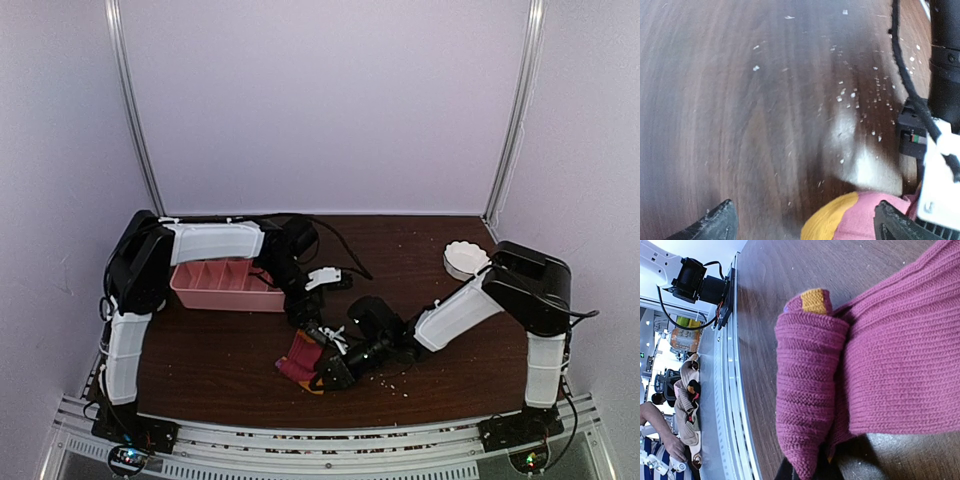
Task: Roll the socks
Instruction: Roll the sock.
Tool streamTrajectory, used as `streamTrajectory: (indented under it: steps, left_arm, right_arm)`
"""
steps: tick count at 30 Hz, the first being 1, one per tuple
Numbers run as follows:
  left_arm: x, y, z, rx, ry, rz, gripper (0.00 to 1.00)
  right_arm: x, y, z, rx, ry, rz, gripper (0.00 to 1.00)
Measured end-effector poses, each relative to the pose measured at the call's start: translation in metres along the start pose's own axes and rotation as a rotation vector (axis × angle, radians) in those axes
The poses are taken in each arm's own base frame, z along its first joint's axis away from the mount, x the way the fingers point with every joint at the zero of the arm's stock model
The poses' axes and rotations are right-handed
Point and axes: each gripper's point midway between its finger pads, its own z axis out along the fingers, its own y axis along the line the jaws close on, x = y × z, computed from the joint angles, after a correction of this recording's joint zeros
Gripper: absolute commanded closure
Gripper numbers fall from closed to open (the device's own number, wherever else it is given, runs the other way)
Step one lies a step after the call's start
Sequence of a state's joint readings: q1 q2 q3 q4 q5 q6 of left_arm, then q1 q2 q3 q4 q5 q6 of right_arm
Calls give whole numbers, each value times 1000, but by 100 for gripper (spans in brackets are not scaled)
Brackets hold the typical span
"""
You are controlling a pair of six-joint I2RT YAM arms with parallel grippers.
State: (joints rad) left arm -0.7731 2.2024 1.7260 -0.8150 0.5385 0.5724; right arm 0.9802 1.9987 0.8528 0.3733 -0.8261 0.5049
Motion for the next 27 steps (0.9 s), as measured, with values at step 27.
streamTrajectory:
  steps: [27]
  left_arm:
    - [6,-48,-156,-272,-147,-33,2]
  right_arm:
    - [-2,-8,-9,-2,-35,138,100]
